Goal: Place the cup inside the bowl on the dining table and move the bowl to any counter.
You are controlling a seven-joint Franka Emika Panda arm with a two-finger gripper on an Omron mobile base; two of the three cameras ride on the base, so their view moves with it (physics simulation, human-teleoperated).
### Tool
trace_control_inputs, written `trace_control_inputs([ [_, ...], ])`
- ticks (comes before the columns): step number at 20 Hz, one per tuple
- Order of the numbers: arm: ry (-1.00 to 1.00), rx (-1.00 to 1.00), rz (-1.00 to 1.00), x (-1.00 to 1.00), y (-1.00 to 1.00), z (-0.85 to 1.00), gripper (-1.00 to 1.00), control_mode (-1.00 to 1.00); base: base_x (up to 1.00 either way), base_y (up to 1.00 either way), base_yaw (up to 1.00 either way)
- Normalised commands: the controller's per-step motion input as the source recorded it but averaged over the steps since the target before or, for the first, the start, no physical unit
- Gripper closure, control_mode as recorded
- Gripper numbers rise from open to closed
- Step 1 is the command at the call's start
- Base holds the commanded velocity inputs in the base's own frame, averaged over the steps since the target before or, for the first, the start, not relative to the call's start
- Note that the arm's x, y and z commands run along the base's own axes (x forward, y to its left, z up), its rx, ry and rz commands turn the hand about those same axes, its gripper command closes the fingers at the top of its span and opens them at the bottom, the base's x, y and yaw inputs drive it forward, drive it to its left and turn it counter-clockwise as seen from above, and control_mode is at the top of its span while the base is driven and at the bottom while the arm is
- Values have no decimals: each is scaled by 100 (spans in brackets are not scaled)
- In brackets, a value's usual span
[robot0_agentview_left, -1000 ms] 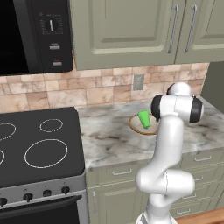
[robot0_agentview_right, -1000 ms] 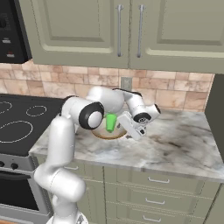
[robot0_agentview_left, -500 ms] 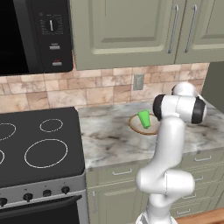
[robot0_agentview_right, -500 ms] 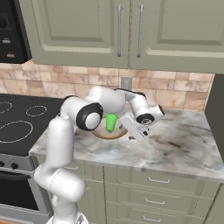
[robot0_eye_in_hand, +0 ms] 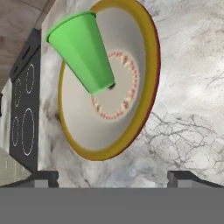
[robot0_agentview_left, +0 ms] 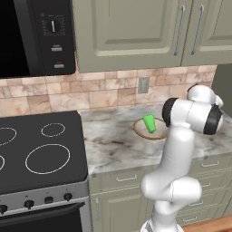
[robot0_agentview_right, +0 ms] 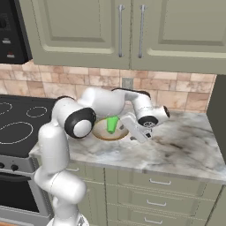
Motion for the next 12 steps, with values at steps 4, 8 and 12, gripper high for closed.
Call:
trace_control_inputs([
  [4,-6,0,0,-93,0,5,-100,-100,0,0,0],
  [8,-2,-2,2,-100,0,9,-100,-100,0,0,0],
  [12,0,-6,1,-84,0,34,-100,-100,0,0,0],
])
